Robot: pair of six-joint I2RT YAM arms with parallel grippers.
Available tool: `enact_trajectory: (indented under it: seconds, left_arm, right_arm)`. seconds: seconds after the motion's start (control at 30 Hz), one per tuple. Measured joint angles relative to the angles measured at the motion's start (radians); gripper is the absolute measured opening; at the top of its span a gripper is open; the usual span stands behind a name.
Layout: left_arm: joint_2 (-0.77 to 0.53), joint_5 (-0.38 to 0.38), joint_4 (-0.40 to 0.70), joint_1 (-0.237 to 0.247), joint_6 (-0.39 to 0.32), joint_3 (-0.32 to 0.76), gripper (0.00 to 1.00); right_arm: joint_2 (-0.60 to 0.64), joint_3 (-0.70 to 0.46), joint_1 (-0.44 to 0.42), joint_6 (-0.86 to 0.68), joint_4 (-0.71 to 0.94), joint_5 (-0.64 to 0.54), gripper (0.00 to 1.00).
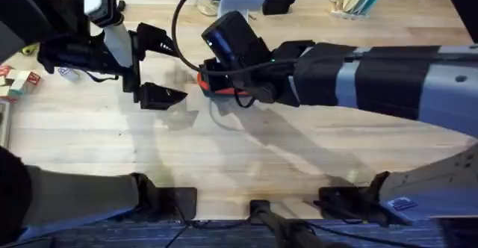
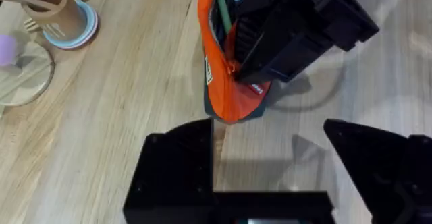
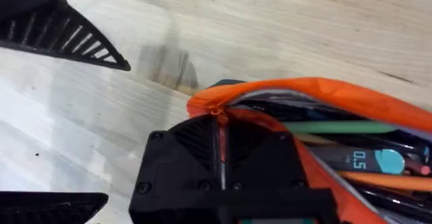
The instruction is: Unzip the bag, pick up the pens from the table one at a time and place them inside, then zip the bag closed.
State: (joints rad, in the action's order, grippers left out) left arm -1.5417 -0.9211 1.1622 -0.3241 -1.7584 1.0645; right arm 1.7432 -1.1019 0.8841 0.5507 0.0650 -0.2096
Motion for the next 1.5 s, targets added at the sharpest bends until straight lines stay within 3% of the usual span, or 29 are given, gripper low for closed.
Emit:
enact_trajectory:
  seconds: [0.4,0.73,1.03,1.5]
  left_arm:
    - [0.000,0.000,0.000,0.000,0.000,0.000,0.993]
    - [0.000,-0.003,0.000,0.000,0.000,0.000,0.993]
    - [-0.001,-0.005,-0.049,0.000,0.000,0.000,0.993]
    - [-0.223,-0.194,-0.090,0.023,0.000,0.000,0.993]
  right_arm:
    - [-0.007,0.000,-0.017,-0.072,0.006,0.008,0.030]
    - [-0.141,0.001,-0.021,-0.199,0.097,0.076,0.030]
    - [-0.155,0.005,-0.028,-0.260,0.106,0.112,0.030]
    - [-0.155,0.005,-0.045,-0.274,0.105,0.128,0.030]
